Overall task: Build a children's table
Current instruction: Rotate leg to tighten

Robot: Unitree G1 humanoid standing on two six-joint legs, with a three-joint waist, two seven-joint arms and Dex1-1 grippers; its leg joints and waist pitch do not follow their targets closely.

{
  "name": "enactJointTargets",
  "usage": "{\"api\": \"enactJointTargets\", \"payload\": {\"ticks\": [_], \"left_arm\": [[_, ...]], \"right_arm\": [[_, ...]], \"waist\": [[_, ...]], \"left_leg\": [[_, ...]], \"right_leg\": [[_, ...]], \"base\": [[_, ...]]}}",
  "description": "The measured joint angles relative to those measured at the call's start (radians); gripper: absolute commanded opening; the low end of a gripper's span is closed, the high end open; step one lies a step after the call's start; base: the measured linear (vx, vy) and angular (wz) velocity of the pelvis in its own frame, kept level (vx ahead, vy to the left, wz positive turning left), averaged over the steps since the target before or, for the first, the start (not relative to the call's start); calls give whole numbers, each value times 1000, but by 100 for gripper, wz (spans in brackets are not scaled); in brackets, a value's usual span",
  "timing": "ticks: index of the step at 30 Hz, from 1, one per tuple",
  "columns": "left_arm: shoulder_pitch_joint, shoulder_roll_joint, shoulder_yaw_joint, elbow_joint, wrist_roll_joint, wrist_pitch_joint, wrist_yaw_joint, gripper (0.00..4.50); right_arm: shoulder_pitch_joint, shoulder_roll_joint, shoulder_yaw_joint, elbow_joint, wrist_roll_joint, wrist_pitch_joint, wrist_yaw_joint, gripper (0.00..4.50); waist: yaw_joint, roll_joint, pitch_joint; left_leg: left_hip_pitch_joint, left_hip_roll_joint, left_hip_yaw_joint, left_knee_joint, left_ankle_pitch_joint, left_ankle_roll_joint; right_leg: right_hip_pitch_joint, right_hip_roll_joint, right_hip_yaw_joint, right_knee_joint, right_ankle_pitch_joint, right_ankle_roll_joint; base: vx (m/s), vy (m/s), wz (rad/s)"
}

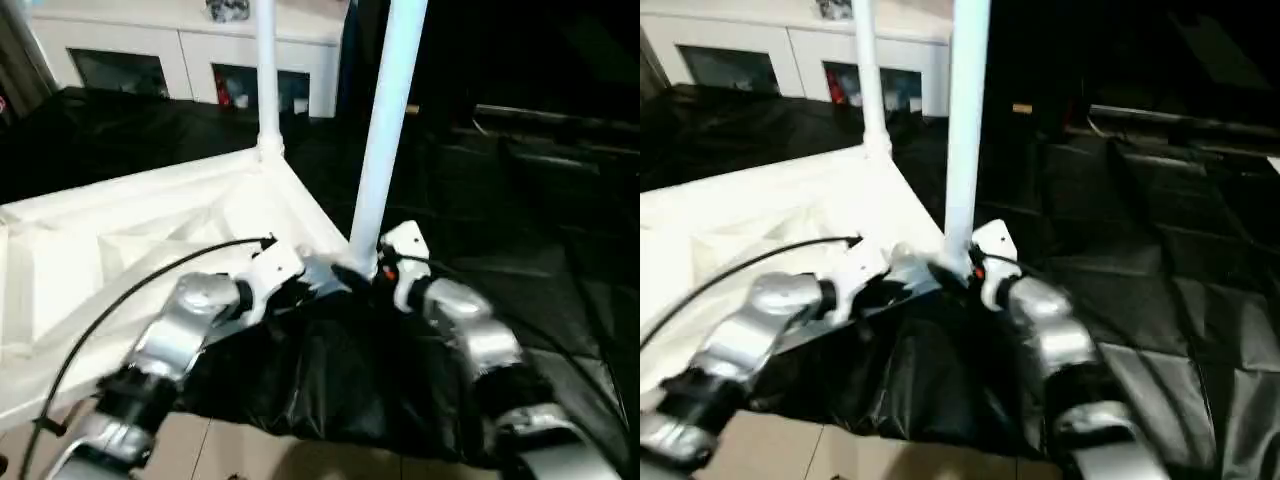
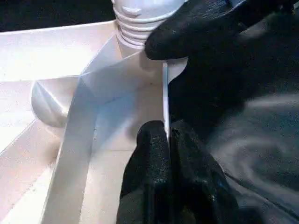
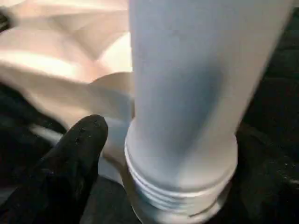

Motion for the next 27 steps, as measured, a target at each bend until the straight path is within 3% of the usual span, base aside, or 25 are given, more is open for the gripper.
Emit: {"api": "enactJointTargets", "payload": {"ticks": [6,7,13,23,27], "left_arm": [[13,45,-14,-23,-36,-20,-98,0],[14,49,-15,-24,-41,-20,-107,0],[41,83,-20,-66,-64,-20,-188,0],[48,101,-28,-79,-79,-16,-212,0],[35,62,-17,-47,-49,-16,-139,0]], "right_arm": [[0,-101,33,-36,31,39,235,414],[0,-109,38,-40,34,41,253,390],[21,-133,66,-76,48,53,351,359],[40,-128,74,-100,47,57,367,283],[46,-82,40,-88,30,59,226,275]], "waist": [[10,0,0],[11,0,0],[25,0,0],[30,-1,0],[27,-1,0]], "left_leg": [[-1,0,0,0,0,0],[-1,0,0,0,0,0],[-1,0,0,0,0,1],[-1,0,0,1,0,1],[0,1,0,3,0,0]], "right_leg": [[0,0,0,0,0,0],[0,0,0,0,0,0],[0,0,0,0,1,-3],[0,0,0,0,-1,0],[0,0,0,3,-1,0]], "base": [[0,0,0],[0,0,0],[0,0,0],[0,0,0],[0,0,0]]}}
